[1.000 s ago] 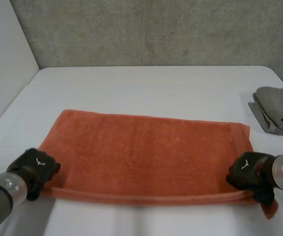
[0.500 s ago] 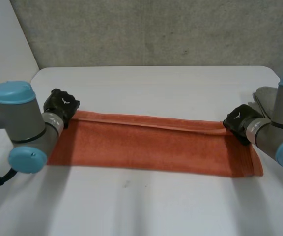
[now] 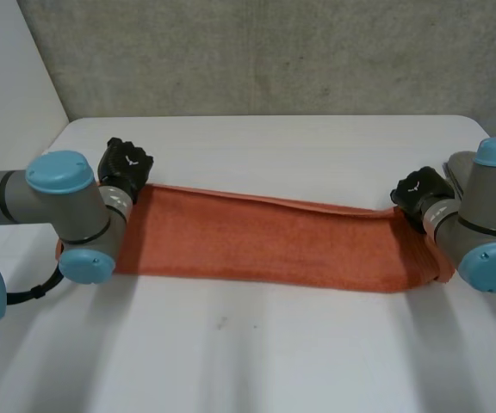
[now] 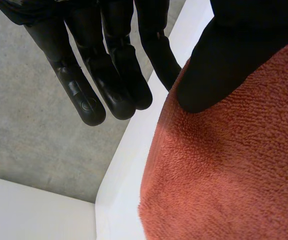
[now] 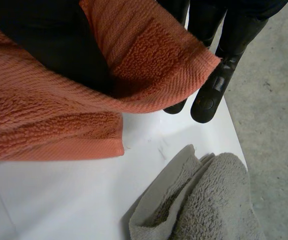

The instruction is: Fold the laundry.

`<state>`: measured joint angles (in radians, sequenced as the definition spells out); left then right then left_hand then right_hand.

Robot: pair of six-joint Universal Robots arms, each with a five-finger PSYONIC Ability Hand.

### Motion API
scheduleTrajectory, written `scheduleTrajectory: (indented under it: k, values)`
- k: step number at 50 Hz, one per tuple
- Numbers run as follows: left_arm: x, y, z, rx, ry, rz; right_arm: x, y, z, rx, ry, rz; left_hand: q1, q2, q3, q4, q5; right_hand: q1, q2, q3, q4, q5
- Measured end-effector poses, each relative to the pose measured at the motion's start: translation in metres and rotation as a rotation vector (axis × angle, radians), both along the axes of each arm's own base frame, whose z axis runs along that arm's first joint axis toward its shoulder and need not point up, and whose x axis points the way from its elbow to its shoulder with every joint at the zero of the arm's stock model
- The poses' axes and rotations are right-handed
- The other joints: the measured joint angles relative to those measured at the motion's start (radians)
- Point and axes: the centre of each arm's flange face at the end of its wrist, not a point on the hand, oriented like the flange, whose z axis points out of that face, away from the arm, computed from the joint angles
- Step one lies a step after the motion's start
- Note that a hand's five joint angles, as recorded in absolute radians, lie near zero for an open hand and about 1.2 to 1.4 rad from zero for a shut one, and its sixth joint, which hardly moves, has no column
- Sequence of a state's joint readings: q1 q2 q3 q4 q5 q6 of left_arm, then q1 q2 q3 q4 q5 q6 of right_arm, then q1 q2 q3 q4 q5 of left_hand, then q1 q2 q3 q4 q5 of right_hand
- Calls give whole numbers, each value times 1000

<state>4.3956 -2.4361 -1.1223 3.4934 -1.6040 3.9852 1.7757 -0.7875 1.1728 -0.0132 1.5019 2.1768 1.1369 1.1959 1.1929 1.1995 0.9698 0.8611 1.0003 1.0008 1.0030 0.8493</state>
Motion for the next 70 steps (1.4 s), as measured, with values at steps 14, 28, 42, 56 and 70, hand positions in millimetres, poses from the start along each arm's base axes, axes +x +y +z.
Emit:
scheduleTrajectory:
  k: [14, 28, 42, 56, 70]
  values:
    - [-11, 10, -2, 10, -6, -27, -2, 7, 2, 35, 7, -5, 0, 0, 0, 0, 0, 108, 141, 132, 132, 103]
    - [-8, -28, 66, -210, 73, -1, 17, -37, 106, -326, -115, 4, 0, 0, 1, 3, 0, 118, 178, 179, 189, 141]
    - [35, 9, 288, -751, 577, 14, 21, -16, 326, -1073, -631, 127, 0, 2, 2, 3, 0, 118, 178, 179, 189, 150]
    - [47, 40, 193, -437, 468, -29, 33, -6, 180, -506, -512, 213, 0, 2, 2, 3, 9, 119, 178, 179, 189, 152]
    - [53, 70, 40, 101, 278, 43, 28, 40, 24, -47, -340, 196, 0, 2, 2, 3, 9, 119, 178, 179, 189, 152]
